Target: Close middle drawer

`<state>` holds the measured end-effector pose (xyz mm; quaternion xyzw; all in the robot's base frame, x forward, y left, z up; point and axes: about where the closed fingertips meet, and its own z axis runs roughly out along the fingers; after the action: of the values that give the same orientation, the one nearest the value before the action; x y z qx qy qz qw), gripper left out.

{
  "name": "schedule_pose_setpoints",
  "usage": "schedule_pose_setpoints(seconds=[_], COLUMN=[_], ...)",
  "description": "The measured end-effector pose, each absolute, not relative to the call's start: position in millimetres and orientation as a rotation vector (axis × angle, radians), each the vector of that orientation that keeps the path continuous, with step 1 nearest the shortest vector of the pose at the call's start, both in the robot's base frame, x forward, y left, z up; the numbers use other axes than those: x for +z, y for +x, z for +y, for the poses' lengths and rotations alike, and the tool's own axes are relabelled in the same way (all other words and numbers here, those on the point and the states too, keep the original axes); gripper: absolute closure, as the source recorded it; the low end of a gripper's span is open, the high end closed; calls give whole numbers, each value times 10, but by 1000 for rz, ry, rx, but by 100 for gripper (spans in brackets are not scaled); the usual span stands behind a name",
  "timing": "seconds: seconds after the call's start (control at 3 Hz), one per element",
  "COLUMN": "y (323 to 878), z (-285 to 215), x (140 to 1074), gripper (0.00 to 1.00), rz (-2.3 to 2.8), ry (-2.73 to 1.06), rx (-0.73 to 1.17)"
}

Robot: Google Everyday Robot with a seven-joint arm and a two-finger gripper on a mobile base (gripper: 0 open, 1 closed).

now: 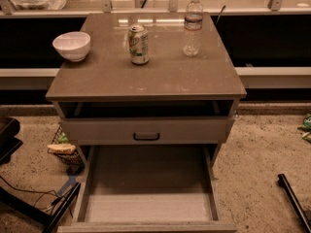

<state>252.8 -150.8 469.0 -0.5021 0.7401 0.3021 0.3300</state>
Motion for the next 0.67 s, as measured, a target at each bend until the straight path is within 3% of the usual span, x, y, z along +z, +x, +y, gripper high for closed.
schedule_pose_setpoints(seconds=[0.67], y=[2808], z=[-1160], x=[4511], gripper=[100], rz=[1861], ry=[-1342], rx=[863])
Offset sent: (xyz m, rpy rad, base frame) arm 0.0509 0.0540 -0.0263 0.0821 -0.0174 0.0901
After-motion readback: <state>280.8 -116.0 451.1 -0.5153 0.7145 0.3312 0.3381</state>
